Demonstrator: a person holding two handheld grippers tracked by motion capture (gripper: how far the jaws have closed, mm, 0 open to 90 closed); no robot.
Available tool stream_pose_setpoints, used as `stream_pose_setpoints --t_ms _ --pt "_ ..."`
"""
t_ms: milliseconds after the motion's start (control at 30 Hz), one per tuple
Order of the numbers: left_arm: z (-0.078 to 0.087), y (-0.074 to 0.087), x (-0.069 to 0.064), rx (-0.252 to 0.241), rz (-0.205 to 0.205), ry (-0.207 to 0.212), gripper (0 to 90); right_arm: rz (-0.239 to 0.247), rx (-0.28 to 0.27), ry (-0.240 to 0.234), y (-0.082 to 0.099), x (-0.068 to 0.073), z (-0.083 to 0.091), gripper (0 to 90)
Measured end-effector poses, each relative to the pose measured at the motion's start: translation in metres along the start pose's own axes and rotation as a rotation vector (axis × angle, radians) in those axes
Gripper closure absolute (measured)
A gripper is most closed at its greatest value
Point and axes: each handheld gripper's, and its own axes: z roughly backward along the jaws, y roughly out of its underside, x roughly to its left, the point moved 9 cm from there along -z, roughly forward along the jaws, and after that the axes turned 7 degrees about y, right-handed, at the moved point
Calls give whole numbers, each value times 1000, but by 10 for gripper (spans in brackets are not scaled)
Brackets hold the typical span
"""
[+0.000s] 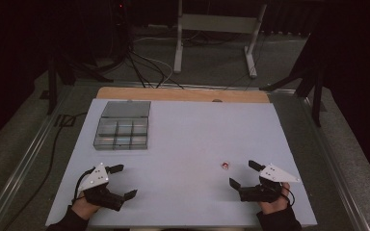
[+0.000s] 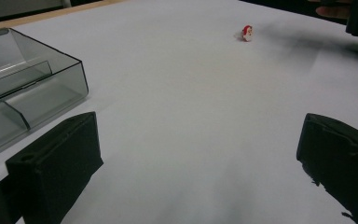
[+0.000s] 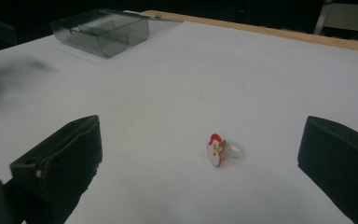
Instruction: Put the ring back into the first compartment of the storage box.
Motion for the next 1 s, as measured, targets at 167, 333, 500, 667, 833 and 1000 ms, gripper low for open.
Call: stream_pose_setpoints --t_ms 167,333,500,667,833,1000 --pt "-3 -2 -2 5 6 19 3 6 -12 4 -2 1 -1 0" --pt "-7 -17 -10 0 -7 52 3 15 -7 14 -2 2 0 0" --pt "-13 -33 -14 7 -24 77 3 19 -18 22 -5 2 2 0" --pt "-20 -48 -17 15 -54 90 3 27 -27 22 -8 3 5 0" --pt "-29 -63 -18 16 -70 112 3 18 -40 14 -11 3 7 0" --pt "-39 -76 -16 15 -76 124 4 17 -56 20 -14 2 10 0"
